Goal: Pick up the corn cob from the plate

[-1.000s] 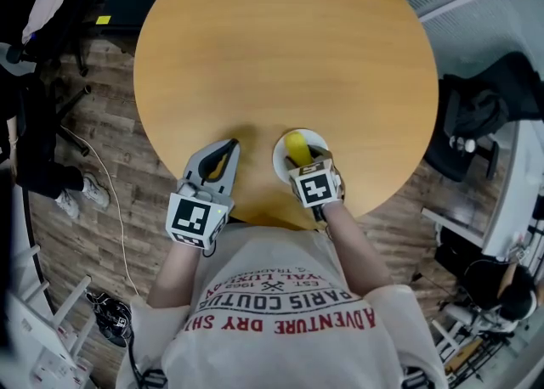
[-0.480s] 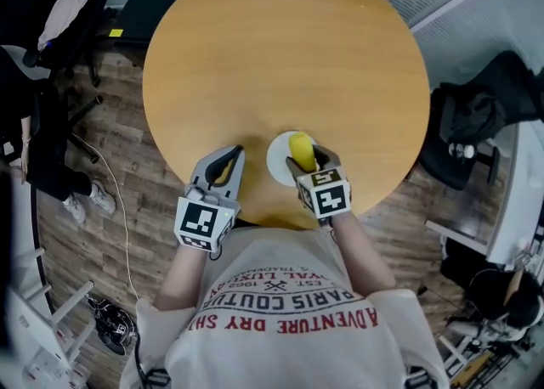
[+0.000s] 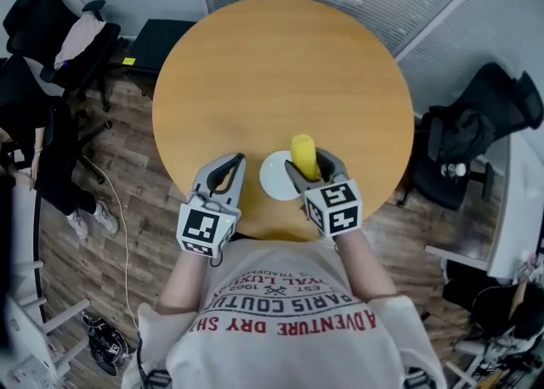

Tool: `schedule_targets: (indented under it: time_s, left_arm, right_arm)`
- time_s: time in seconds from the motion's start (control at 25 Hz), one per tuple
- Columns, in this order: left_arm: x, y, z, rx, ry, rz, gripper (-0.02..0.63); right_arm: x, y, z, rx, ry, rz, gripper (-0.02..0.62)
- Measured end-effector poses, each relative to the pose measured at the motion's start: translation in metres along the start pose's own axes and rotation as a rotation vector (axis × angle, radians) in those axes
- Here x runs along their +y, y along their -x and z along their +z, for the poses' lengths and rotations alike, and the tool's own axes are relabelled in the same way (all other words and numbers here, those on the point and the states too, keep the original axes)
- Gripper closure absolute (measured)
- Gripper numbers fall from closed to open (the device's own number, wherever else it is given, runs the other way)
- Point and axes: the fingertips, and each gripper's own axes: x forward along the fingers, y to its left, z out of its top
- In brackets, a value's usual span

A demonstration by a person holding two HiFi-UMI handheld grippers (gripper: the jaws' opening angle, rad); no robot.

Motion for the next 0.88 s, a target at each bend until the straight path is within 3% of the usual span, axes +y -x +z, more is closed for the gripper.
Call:
schedule_targets:
  time_s: [0.36,0.52,0.88]
  left_arm:
    - [-0.011,0.001,0.039,-0.073,-0.07,0.013,0.571]
    - [-0.018,-0.004,0.048,-0.087,-0.08,0.016,0.571]
    - [-0.035,-0.014,0.065,-0.117,-0.085,0.0,0.571]
  right_arm:
    - [-0.015,0.052,0.055,-0.27,-0.028,-0.055,0.325]
    - [-0.025,0.074,0.071,-0.344,-0.076,-0.082,0.325]
    - [-0.036,0.096,0.086,-0.42,-0.022,-0.107,0.325]
